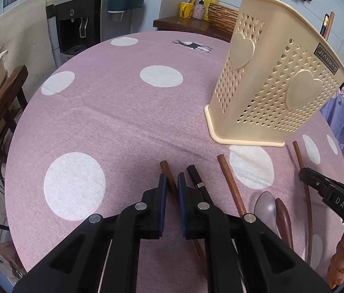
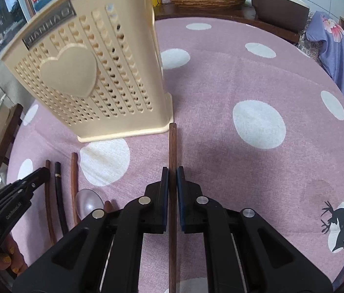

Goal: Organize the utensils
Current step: 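Grasp another brown chopstick with the left gripper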

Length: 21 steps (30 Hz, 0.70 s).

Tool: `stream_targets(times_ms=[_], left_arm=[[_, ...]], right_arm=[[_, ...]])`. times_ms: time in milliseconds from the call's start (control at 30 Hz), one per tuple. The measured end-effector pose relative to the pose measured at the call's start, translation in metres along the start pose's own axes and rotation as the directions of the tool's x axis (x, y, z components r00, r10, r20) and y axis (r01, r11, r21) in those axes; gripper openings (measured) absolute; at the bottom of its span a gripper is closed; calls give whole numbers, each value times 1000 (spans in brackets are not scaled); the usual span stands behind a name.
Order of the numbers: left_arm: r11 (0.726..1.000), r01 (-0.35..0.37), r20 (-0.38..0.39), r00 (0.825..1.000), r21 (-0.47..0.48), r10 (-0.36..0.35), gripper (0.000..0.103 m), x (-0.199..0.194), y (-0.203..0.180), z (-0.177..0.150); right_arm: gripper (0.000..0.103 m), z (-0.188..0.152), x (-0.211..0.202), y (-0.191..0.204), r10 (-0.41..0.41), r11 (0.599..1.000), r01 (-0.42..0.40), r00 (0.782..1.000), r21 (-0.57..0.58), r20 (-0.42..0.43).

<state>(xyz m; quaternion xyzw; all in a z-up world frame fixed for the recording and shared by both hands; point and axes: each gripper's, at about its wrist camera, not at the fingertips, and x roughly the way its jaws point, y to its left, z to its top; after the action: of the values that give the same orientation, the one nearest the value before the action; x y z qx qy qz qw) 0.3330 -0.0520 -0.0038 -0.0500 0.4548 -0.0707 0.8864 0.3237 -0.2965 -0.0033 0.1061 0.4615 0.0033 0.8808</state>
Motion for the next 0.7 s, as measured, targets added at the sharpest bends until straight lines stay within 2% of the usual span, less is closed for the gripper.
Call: stream_targets(times_ms=[133, 333, 533, 700], left_arm=[[999, 41, 28, 999, -12, -40, 9, -11, 0, 3], [996, 93, 130, 987, -4, -92, 7, -51, -2, 12], [992, 120, 268, 955, 35, -125, 7, -107, -2, 20], [990, 134, 349, 926, 51, -143, 7, -141, 0, 25]], right_arm=[[7, 4, -20, -4, 49, 999, -49, 997, -4, 52], [7, 7, -65, -7, 116, 993, -112, 983, -33, 145], [7, 10, -123, -16, 145, 989, -130, 955, -72, 258], [7, 12, -157, -22, 162, 986, -141, 938, -88, 306]])
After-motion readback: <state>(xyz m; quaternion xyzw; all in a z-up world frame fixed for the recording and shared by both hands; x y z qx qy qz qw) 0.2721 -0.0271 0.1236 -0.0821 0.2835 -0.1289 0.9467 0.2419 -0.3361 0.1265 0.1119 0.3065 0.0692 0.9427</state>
